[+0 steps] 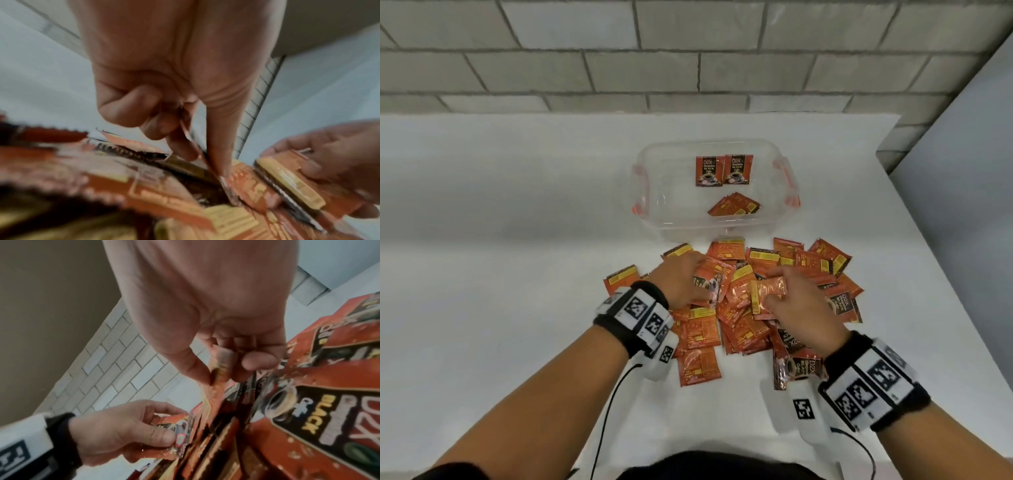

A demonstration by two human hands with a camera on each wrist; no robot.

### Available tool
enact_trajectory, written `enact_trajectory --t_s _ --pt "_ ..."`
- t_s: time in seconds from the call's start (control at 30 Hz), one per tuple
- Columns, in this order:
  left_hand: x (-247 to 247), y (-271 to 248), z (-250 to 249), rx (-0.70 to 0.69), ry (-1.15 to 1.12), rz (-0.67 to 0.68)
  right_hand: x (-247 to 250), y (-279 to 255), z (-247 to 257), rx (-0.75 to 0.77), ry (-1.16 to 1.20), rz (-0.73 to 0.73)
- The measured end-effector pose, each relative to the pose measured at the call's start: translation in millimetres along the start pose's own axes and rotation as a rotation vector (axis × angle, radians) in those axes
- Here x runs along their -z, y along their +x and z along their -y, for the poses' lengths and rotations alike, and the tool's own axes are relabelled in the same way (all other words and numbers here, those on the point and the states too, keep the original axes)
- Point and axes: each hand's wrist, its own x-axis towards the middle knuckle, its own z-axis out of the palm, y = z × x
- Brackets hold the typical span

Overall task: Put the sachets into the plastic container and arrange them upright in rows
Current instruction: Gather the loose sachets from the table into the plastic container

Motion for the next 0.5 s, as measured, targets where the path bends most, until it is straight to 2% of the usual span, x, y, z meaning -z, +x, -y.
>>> enact_trajectory --t_s 0.13,0.23,0.37,0.5 --pt "-5.7 7.9 -4.0 0.0 0.077 -0.05 -19.7 10.3 10.7 -0.085 -0.116 -0.036" --pt "-8.5 13.1 -3.1 0.016 0.127 -0.068 -30.3 12.8 16.5 -0.091 -0.173 -0.077" --pt "-9.2 17.9 -0.9 0.015 0.139 -0.054 -36.6 16.5 20.6 -0.126 -0.13 -0.101" --pt "-9.0 17.7 1.3 -0.008 0.085 -0.097 -33.1 15.4 25.4 -0.174 -0.069 -0.102"
